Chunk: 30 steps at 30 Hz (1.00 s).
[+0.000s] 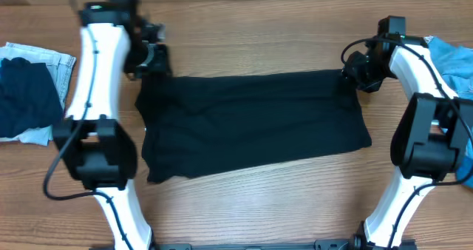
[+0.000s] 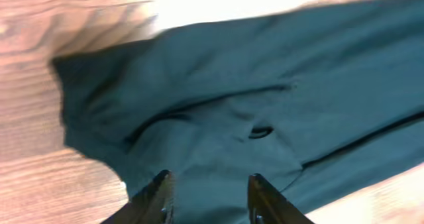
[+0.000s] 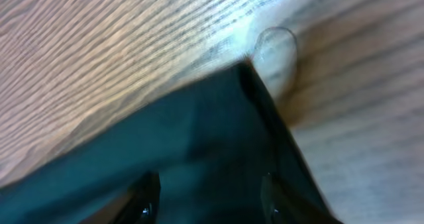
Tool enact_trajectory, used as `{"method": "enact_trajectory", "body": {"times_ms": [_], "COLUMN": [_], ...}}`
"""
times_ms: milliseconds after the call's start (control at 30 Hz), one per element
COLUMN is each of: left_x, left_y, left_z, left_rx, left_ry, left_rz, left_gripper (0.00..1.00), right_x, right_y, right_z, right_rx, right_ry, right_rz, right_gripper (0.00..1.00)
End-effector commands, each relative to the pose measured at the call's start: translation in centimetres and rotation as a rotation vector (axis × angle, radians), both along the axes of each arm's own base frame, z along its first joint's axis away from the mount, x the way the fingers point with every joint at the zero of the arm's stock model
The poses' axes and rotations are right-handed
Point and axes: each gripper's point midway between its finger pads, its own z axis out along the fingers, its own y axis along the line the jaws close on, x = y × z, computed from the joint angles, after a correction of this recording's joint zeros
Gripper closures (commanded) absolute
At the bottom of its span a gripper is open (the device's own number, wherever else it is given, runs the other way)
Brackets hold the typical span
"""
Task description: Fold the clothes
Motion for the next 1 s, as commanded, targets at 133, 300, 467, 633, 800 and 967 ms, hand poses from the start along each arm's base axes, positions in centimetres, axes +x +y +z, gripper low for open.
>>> {"method": "enact_trajectory", "body": {"times_ms": [133, 300, 467, 633, 800, 967], "left_x": [-1.5, -2.7, -3.0, -3.5, -3.7, -3.4], "left_y": [-2.7, -4.3, -5.8, -5.7, -4.6, -4.3], "left_z": [-4.9, -8.5, -10.2, -11.9, -13.0, -12.0], "left_rx": [0.225, 0.229, 0.296, 0.386, 0.44, 0.483], "left_ry": [0.036, 0.049, 0.019, 0.006, 0.008, 0.007], "left_rz": [-0.209, -0.31, -0.411, -0.444, -0.444, -0.402], "left_gripper": [0.5, 0.5, 0.46, 0.42, 0.5, 0.87], "right_x": [0.1, -0.2, -0.4, -0.6, -0.6, -0.6], "right_y": [-0.5, 0.0, 0.2, 0.2, 0.2, 0.2], "right_z": [2.6, 2.7, 2.7, 2.7, 2.7, 2.7], "right_rx": [-0.013, 0.023, 0.031, 0.033, 0.033, 0.032], "right_ry": [-0.036, -0.035, -0.028, -0.018, -0.018, -0.018], "right_rz": [-0.007, 0.022, 0.023, 0.023, 0.023, 0.023], "right_gripper": [0.45, 0.43, 0.35, 0.28, 0.28, 0.27]}}
